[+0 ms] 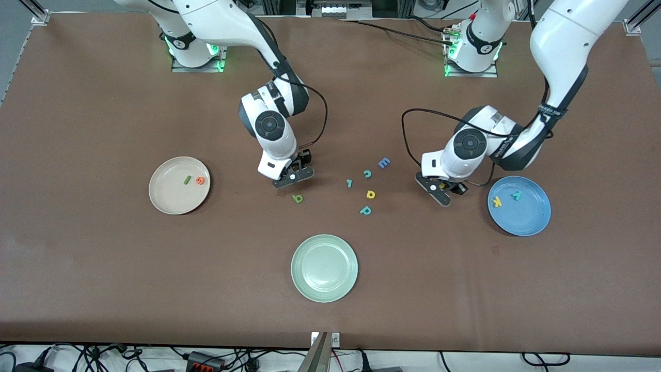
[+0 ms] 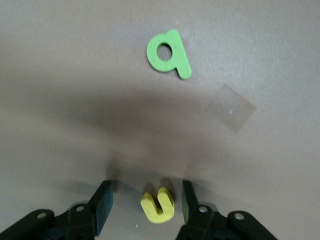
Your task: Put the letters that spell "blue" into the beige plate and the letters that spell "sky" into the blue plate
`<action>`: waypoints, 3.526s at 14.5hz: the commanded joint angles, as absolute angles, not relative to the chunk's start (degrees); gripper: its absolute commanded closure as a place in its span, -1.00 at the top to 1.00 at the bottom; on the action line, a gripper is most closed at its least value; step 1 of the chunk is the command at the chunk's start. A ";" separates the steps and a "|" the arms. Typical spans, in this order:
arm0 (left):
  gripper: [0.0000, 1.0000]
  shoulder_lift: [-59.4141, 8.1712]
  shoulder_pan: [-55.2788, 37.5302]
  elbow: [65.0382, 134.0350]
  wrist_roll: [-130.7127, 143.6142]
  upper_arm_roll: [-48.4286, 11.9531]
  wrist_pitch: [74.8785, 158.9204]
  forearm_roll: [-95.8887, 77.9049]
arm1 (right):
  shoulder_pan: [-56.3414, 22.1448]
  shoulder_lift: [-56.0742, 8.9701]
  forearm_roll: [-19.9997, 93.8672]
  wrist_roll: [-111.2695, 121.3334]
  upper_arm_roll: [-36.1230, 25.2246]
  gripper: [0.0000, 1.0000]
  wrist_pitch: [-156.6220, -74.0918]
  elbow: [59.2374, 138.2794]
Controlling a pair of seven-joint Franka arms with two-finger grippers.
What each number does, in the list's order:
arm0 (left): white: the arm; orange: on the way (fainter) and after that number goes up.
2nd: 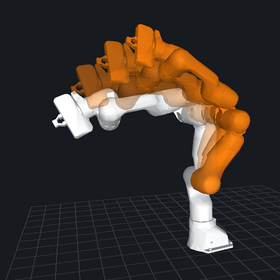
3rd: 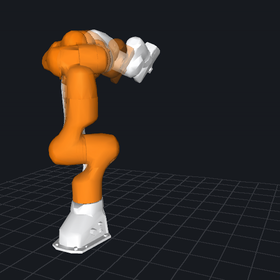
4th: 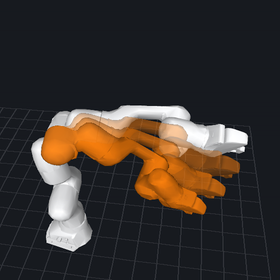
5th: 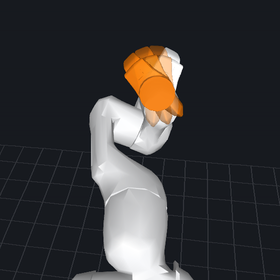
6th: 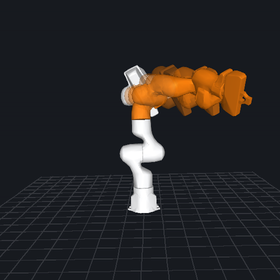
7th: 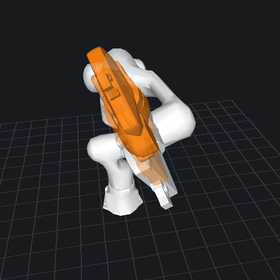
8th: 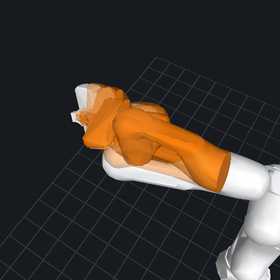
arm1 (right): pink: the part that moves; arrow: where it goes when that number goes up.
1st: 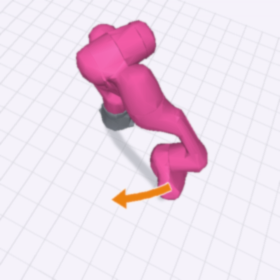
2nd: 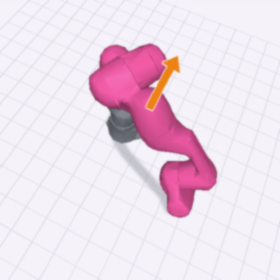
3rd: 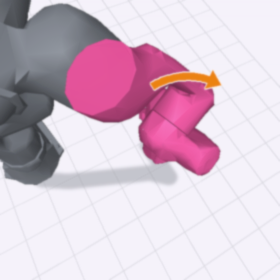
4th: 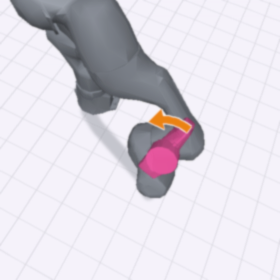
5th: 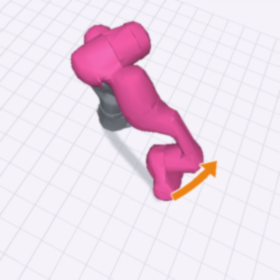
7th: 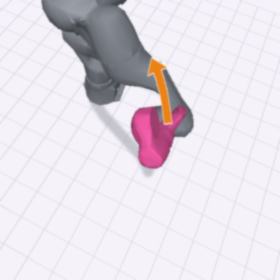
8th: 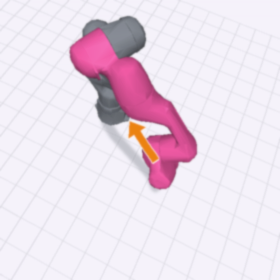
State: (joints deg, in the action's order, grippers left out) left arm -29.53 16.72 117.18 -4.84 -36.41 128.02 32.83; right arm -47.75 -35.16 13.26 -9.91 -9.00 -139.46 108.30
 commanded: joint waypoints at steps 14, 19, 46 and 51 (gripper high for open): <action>-0.80 -37.70 34.19 101.95 -30.14 -35.34 121.02 34.37 | -48.25 -34.37 12.92 -8.61 -9.49 -0.29 -138.25 109.42; -0.79 -39.46 35.15 102.30 -30.15 -34.72 122.86 36.74 | -47.29 -34.45 12.92 -8.61 -9.49 -0.60 -138.25 109.34; 1.00 -36.30 35.16 73.42 -0.88 -56.69 77.10 32.10 | -30.15 -30.58 13.27 1.13 -28.65 0.32 -125.86 113.73; 1.00 -24.37 21.83 69.96 -0.70 -36.19 76.64 17.89 | -32.33 -30.41 13.71 1.14 -27.08 1.00 -125.25 109.35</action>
